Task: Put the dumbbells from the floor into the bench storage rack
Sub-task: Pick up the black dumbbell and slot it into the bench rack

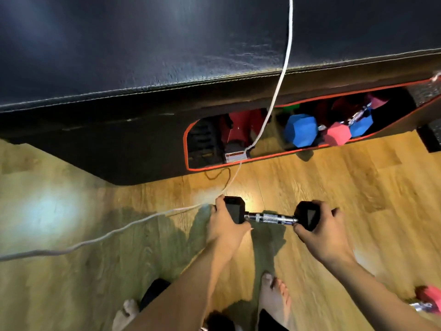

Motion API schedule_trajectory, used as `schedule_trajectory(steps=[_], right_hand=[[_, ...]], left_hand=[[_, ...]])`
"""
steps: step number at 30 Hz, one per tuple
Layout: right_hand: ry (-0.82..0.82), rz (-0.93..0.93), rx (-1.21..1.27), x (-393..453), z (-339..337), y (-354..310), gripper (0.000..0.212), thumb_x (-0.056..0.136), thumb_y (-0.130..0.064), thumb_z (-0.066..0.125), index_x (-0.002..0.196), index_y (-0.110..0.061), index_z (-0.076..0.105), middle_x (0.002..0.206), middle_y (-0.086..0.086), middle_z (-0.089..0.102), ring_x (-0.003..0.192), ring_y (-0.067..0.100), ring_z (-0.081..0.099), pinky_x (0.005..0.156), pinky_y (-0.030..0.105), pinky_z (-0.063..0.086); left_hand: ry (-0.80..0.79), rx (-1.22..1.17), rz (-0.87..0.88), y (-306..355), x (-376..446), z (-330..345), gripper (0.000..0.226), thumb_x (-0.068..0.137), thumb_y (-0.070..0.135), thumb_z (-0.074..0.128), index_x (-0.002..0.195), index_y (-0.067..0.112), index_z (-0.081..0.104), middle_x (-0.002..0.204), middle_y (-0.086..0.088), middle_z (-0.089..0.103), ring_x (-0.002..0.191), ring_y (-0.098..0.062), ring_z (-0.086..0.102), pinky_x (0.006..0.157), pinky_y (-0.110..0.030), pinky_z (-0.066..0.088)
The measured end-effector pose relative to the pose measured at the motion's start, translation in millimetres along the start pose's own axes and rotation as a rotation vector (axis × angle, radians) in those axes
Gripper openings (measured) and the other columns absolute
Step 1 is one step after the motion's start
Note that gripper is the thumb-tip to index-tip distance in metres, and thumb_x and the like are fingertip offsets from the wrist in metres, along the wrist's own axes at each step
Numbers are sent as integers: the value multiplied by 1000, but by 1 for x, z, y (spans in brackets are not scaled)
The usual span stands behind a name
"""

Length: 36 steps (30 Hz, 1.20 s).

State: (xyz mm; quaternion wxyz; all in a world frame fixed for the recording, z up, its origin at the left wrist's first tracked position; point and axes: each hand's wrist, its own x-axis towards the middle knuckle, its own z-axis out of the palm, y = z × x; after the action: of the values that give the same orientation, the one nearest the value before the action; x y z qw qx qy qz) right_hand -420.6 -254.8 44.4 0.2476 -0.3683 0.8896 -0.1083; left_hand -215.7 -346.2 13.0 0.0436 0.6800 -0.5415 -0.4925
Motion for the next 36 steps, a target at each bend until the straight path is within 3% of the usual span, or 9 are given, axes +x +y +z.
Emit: schedule_trajectory(steps=[5, 10, 13, 17, 20, 24, 29, 34, 36], right_hand=[[17, -95, -90, 61, 28, 2, 64, 57, -62, 60, 116, -43, 42, 101, 1, 52, 98, 25, 44, 72, 45, 52], [46, -127, -73, 82, 30, 19, 63, 58, -57, 63, 116, -47, 42, 102, -2, 48, 100, 20, 43, 73, 48, 53], [88, -125, -107, 82, 24, 34, 63, 62, -55, 68, 119, -47, 43, 103, -5, 47, 100, 18, 45, 72, 47, 54], [179, -127, -109, 88, 17, 53, 61, 67, -36, 80, 119, -40, 47, 97, -4, 43, 100, 17, 44, 67, 44, 51], [228, -75, -123, 99, 16, 57, 58, 67, -38, 77, 117, -38, 47, 99, 2, 44, 100, 17, 40, 64, 44, 51], [303, -37, -69, 117, 19, 50, 56, 68, -40, 76, 115, -40, 46, 101, 3, 42, 92, 14, 38, 68, 46, 52], [350, -43, 8, 132, 18, 29, 58, 69, -37, 78, 118, -37, 45, 107, 5, 40, 91, 18, 41, 67, 43, 50], [369, -77, -15, 136, 13, 9, 61, 72, -41, 77, 123, -33, 45, 105, 3, 37, 84, 27, 50, 63, 40, 47], [371, -96, -32, 137, 11, 3, 60, 72, -42, 76, 122, -32, 45, 103, 4, 36, 84, 29, 51, 63, 40, 48]], left_hand=[[56, -46, -6, -11, 47, 27, 90, 68, 36, 81, 141, 26, 30, 127, -4, 49, 109, -28, 56, 87, -40, 56], [98, -75, 26, -17, 67, 65, 89, 64, 39, 81, 135, 32, 28, 125, 0, 49, 102, -28, 59, 76, -44, 59], [95, -72, 65, -17, 69, 88, 86, 64, 39, 78, 135, 30, 30, 128, 1, 46, 105, -29, 58, 79, -41, 57], [9, -103, 114, -6, 80, 106, 87, 63, 40, 77, 135, 32, 30, 130, 2, 47, 107, -26, 58, 81, -38, 55], [-56, -98, 160, 10, 97, 107, 86, 65, 38, 77, 137, 30, 31, 131, 2, 45, 107, -25, 57, 79, -35, 53], [-96, -64, 224, 34, 125, 98, 114, 67, 40, 80, 152, 35, 4, 150, -5, 30, 122, -31, 51, 91, -43, 52], [-16, -27, 322, 59, 145, 72, 137, 65, 42, 81, 136, 55, -34, 155, -7, 29, 113, -36, 58, 82, -47, 56], [-16, 22, 313, 69, 152, 50, 137, 68, 38, 82, 142, 44, -33, 161, -11, 16, 137, -34, 40, 98, -43, 48], [5, 5, 309, 67, 151, 48, 137, 67, 39, 82, 144, 42, -31, 160, -10, 19, 135, -34, 41, 98, -44, 48]])
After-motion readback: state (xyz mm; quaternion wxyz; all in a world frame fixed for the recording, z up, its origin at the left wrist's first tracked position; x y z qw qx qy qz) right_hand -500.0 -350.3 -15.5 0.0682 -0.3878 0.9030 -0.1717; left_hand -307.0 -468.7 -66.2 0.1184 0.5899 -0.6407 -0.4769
